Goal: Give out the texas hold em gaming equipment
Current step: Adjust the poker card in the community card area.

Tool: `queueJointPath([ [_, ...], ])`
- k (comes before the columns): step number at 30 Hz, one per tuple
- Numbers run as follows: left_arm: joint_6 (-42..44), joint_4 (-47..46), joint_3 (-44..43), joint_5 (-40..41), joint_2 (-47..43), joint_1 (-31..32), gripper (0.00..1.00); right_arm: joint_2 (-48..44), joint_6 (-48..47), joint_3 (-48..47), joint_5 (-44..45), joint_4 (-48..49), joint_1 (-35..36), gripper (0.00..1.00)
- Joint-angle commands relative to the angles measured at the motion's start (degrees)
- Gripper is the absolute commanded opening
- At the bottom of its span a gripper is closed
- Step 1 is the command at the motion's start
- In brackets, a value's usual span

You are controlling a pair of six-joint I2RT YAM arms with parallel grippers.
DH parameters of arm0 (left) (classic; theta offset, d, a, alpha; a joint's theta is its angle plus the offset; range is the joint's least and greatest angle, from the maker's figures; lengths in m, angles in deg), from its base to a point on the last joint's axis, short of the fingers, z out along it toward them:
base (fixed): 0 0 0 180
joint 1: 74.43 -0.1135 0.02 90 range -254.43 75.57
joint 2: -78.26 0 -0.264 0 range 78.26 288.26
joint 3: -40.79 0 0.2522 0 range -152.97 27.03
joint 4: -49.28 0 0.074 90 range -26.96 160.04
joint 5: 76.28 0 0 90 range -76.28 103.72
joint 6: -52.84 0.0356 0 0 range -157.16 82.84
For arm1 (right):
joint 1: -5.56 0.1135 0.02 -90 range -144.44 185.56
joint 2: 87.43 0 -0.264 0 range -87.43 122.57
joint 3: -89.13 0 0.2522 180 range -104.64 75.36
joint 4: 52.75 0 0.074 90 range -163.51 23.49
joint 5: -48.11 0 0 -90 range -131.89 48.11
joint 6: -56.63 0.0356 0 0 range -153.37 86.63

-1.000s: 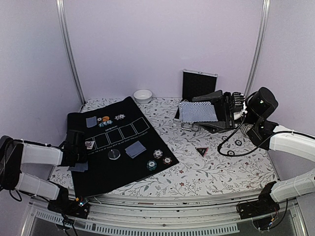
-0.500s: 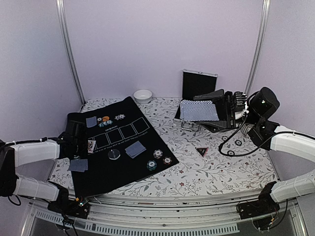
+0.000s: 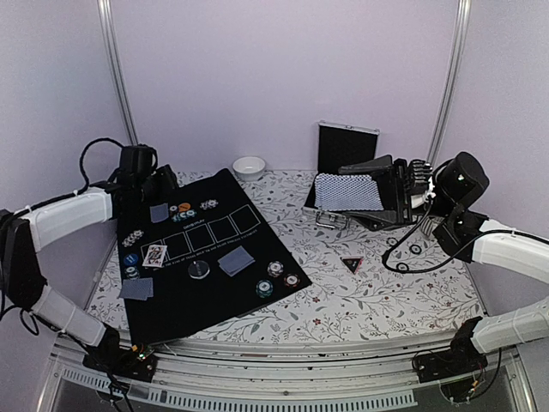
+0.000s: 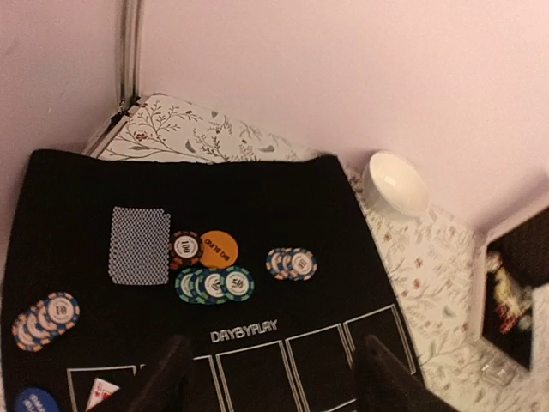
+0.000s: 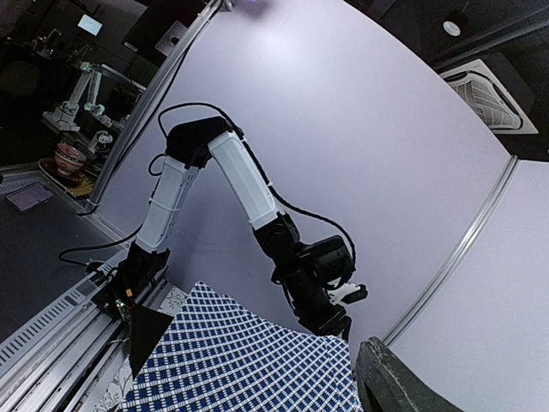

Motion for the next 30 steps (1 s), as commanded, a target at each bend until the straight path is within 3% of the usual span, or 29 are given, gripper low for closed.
queueJointPath([
  [1,19.73,20.17,-7.41,-2.29,9.32,-0.45,0.75,-1.46,-0.08,-0.12,0.39,-0.4,-0.5,0.62],
  [4,22.56,24.39,-9.92,-0.57,13.05,-0.63,0.95,-1.55,-0.21,-0.25,0.41,-0.79,-0.46,0.62],
  [5,23.22,25.82,-10.91,-0.97,14.64,-1.09,0.98,-1.52,-0.21,-0.34,0.38,-0.95,-0.5,0.62],
  [12,26.0,37.69,-18.0,1.98,23.79,-3.51,0.98,-1.64,-0.56,-0.47,0.61,-1.44,-0.49,0.62],
  [15,26.41,38.19,-17.4,1.07,24.93,-5.29,0.98,-1.64,-0.63,-0.38,0.7,-1.63,-0.5,0.62],
  [24,27.11,35.5,-14.17,-11.59,25.51,-10.49,0.93,-1.88,-1.09,-0.29,0.96,-2.16,-0.56,0.62],
  [30,27.42,35.67,-13.73,-14.52,28.09,-11.81,0.93,-2.09,-1.09,-0.11,0.94,-2.16,-0.52,0.62],
])
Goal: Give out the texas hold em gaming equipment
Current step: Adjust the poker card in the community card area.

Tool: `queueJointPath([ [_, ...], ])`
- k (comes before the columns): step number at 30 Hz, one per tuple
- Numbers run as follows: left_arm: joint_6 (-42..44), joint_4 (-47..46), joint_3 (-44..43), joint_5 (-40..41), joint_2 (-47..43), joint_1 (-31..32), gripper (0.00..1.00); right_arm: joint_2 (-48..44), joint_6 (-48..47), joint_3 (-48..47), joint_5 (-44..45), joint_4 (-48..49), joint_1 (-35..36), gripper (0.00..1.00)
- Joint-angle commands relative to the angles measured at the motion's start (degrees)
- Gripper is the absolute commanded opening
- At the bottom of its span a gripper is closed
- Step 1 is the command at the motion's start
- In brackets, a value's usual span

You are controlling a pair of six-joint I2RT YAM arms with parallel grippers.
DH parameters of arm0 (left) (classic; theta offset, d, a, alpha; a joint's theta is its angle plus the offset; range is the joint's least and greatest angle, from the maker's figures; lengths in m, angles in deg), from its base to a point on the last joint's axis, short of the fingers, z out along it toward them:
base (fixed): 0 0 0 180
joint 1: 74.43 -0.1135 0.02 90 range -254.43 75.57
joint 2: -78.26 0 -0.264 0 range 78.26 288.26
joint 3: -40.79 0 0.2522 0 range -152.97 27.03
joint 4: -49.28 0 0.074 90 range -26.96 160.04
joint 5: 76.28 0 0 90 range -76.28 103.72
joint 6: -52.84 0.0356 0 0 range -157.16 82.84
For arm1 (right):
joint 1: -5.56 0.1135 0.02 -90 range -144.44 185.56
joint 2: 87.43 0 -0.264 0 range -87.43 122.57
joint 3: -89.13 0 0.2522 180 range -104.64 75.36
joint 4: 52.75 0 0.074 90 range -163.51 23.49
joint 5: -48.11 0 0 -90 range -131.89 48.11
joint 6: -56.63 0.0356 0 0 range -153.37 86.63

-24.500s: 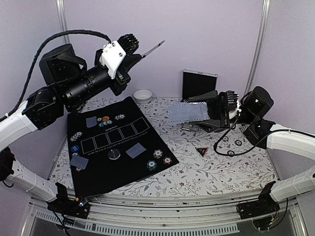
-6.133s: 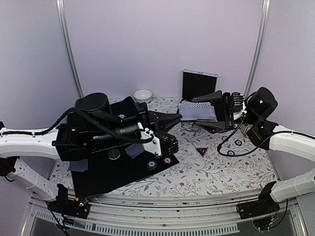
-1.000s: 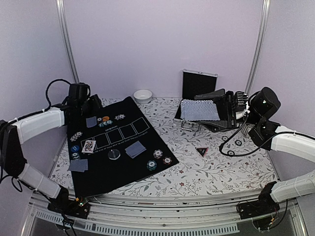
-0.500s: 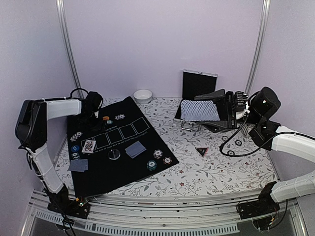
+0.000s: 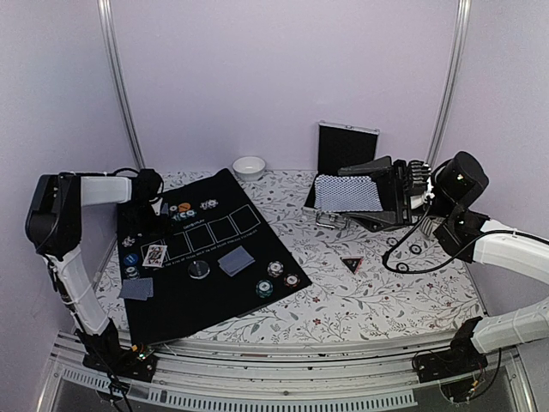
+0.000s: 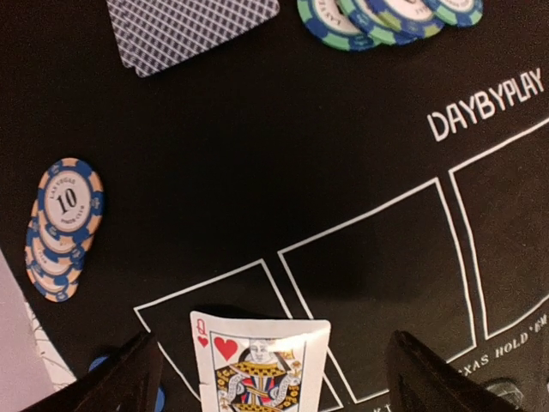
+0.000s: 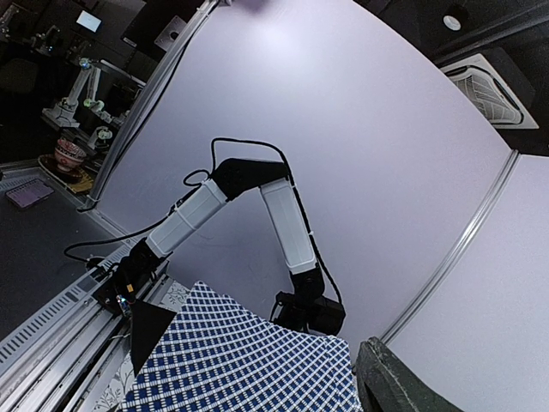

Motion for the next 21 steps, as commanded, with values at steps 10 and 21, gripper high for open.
queueJointPath([
  [10,0.51,2.48,1.21,-1.27,4.24,-0.96,0.85,-1.84,-0.18,-0.11,0.71,-0.19,-0.52,0.62],
  [21,-0.72,3.85,1.57,-2.47,4.33,-4.19,0.68,-2.32,-0.35,0.14,0.8,-0.28,-0.55,0.62],
])
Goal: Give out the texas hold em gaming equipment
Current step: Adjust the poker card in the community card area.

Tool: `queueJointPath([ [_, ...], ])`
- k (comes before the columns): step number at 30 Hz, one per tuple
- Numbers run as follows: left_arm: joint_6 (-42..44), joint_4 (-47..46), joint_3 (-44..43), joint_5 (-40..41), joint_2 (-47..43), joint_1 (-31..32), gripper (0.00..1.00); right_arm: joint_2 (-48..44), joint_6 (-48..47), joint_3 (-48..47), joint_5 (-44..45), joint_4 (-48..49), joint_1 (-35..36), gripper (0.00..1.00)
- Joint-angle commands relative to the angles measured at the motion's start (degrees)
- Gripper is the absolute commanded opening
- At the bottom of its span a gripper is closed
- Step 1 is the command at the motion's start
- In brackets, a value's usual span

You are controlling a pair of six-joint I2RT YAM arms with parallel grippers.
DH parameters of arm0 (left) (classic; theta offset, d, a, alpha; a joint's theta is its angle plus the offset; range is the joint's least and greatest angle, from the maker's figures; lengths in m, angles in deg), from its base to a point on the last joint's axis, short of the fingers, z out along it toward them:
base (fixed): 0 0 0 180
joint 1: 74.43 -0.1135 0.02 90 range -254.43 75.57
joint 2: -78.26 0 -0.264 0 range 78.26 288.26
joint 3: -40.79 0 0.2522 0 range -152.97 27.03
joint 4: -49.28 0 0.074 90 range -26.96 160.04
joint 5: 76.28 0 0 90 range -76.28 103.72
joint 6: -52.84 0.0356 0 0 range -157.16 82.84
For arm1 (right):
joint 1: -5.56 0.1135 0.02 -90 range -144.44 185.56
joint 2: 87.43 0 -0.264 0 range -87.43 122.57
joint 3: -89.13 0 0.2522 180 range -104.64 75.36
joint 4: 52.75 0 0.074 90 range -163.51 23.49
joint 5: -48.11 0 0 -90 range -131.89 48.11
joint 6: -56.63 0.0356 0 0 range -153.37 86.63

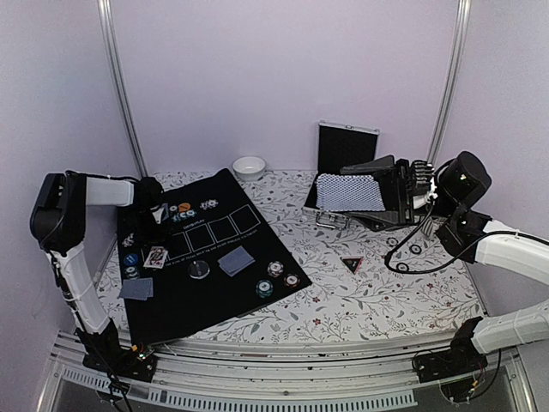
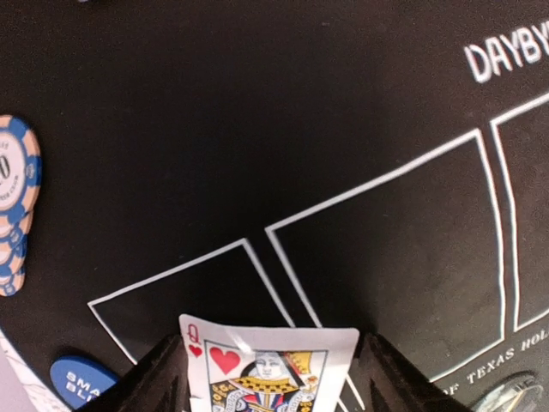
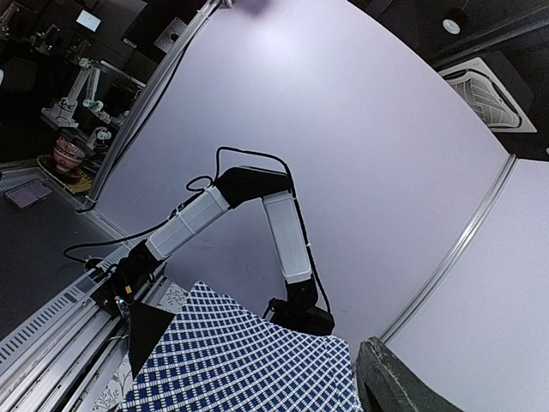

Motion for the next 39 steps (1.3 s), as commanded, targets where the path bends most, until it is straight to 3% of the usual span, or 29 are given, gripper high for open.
queueJointPath([
  [1,-1.8,1.92,0.46,1.15,1.09,-4.15,0.66,-1.47,-0.22,0.22,0.68,0.11,-0.5,0.62],
  [8,-6.48,-0.04,1.14,4.75,0.47,-8.02,0.62,-2.04,-0.35,0.6,0.72,0.13,-0.52,0.62],
  [13,-9.63,-3.98,2.41,0.21,-1.65,-8.21,0.62,-2.0,-0.4,0.68,0.85,0.17,-0.52,0.62],
  [20,-14.91,-8.22,3.9,-5.09,-3.59,-8.18,0.62,-2.16,-0.4,0.67,0.88,0.05,-0.5,0.62],
  [39,-23.53,-10.39,8.1,-1.57,-6.37,-4.28,0.66,-2.2,-0.71,0.39,0.94,0.07,-0.51,0.62],
])
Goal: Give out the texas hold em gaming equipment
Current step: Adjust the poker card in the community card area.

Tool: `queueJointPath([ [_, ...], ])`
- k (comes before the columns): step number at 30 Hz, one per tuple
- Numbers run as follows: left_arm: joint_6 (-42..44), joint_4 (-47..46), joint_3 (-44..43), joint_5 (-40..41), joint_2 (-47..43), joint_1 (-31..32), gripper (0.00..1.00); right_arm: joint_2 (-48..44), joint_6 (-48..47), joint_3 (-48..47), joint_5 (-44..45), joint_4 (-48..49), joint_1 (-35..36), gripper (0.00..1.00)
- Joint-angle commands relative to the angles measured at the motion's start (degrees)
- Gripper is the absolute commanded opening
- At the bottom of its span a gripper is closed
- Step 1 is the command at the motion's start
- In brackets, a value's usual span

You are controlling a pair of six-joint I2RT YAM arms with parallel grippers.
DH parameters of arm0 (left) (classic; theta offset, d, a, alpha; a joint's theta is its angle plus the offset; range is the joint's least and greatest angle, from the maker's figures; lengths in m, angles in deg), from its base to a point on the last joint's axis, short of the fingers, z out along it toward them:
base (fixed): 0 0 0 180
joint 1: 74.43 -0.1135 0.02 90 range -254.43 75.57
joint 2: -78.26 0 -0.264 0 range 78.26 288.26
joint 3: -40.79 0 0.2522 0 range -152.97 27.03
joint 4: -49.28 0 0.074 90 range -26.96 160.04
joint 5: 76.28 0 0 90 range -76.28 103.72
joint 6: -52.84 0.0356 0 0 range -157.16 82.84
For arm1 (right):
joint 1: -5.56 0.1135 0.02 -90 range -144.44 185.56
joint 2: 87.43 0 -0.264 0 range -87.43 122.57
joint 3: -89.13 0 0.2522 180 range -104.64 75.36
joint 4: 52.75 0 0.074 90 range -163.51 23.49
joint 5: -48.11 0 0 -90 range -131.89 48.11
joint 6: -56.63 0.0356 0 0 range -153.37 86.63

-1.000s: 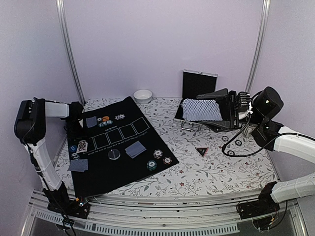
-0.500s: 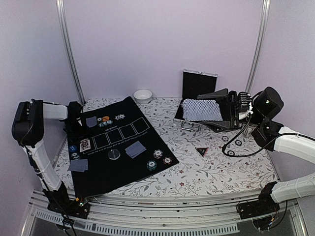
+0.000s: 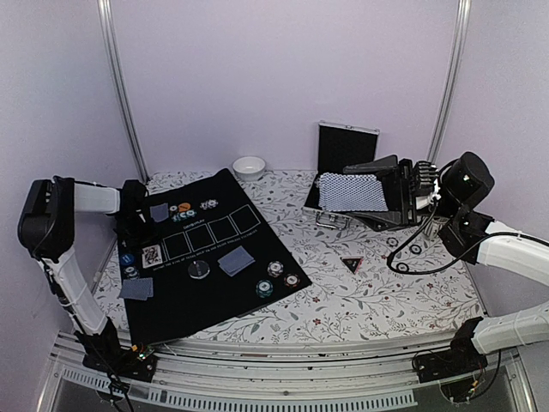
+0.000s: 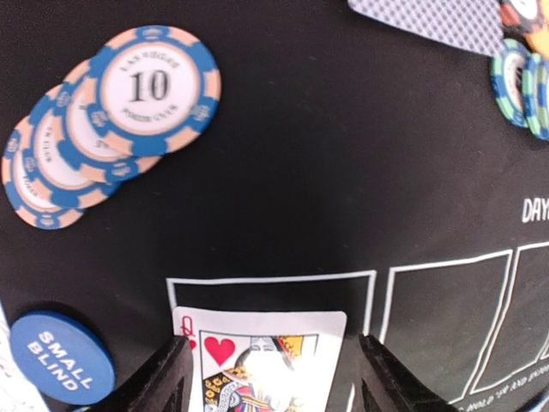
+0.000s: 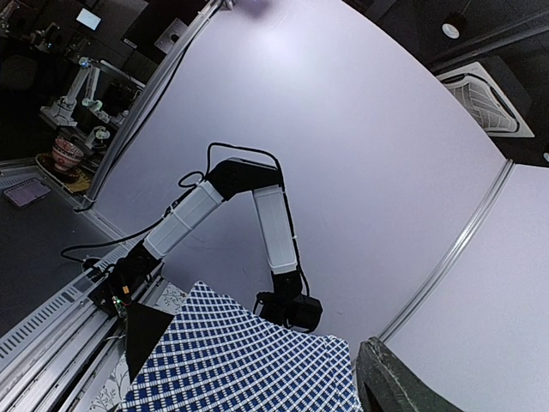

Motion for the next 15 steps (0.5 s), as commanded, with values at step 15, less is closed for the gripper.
queueJointPath([
  [15,-2.07,0.58,-1.98,5.84,-7.94,2.31,0.71,-1.32,-0.23,0.03,0.82,-0.15,-0.44,0.63],
])
